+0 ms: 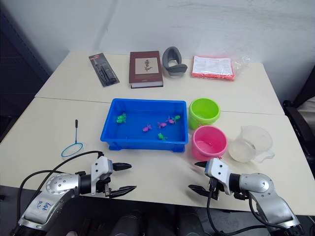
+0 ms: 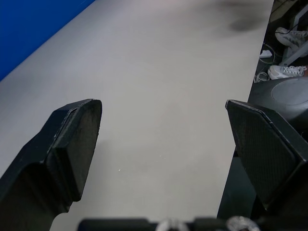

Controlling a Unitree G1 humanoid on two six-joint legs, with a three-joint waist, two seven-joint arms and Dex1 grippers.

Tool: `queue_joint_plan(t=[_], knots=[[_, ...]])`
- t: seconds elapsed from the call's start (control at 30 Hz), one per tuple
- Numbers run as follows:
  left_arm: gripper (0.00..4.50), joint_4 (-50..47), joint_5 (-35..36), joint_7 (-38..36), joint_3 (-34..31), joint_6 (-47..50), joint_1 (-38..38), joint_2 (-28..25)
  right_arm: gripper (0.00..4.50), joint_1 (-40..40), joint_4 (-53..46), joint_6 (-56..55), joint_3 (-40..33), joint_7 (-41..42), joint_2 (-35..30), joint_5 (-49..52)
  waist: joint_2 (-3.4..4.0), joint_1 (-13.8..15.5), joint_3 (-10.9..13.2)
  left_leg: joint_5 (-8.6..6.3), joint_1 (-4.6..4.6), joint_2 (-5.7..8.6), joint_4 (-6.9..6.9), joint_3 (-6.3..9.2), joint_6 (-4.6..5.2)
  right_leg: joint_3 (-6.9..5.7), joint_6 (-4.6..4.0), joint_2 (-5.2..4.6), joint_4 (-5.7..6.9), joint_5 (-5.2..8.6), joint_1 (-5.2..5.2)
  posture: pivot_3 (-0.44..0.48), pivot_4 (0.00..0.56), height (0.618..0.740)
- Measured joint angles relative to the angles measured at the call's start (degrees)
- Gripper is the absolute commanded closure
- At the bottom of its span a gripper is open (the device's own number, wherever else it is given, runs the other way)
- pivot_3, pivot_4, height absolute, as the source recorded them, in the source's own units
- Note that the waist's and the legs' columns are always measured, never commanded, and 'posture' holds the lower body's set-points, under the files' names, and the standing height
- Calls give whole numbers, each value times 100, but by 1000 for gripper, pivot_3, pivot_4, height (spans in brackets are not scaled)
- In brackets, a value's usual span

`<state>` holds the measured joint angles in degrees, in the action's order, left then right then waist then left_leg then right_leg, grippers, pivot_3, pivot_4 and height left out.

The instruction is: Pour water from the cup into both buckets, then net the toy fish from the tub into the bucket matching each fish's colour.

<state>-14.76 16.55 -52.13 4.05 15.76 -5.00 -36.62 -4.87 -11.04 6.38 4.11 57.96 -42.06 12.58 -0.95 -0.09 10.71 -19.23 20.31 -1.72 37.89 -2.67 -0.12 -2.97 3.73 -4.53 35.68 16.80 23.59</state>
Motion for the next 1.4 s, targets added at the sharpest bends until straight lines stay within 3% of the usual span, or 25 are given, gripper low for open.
queue_joint_plan(t=[0.57, 0.73, 0.9, 1.1, 1.27, 1.4], knots=[[53, 19, -20, 120, 284, 310, 537, 248, 0, -298, 172, -254, -46, -428, 215, -49, 0, -3, 0, 1, -1, 2, 8, -3, 0, 1, 2, 3, 13, -1, -1, 0, 150, 740], [53, -11, 380, -173, 274, 716, 636, 224, 0, -653, -481, 151, -278, -572, 191, 162, 0, 6, 0, 1, -1, 2, 10, -2, -1, 0, 2, 3, 15, -1, -1, 0, 150, 740], [53, -225, 1234, -665, 182, 1481, 1041, 44, 0, -1272, -1434, 974, -1028, -908, 230, 877, -1, 20, 0, 1, 1, 1, 12, 1, -1, 0, 2, 3, 15, -1, -2, 0, 150, 740], [53, -279, 2171, -1222, -212, 2177, 2345, -278, 0, -2297, -2225, 1655, -2458, -1450, 456, 1631, -1, 44, 0, 2, 0, 4, 12, 2, -2, -1, 2, 9, 12, -1, -8, 0, 150, 740], [53, -181, 2471, -1762, -295, 2365, 3052, -494, 0, -2650, -2477, 1759, -2862, -1758, 731, 1722, -23, 38, -11, -13, -37, -93, 16, -299, -54, 274, -24, 159, 34, -27, 105, 0, 150, 740], [53, 216, 2626, -2254, -302, 2434, 3728, -557, 0, -2806, -2494, 1772, -3231, -2111, 1139, 1854, -34, -38, -14, -15, -20, -87, 21, -283, -52, 291, 2, 208, 24, -42, 86, 0, 150, 740]])
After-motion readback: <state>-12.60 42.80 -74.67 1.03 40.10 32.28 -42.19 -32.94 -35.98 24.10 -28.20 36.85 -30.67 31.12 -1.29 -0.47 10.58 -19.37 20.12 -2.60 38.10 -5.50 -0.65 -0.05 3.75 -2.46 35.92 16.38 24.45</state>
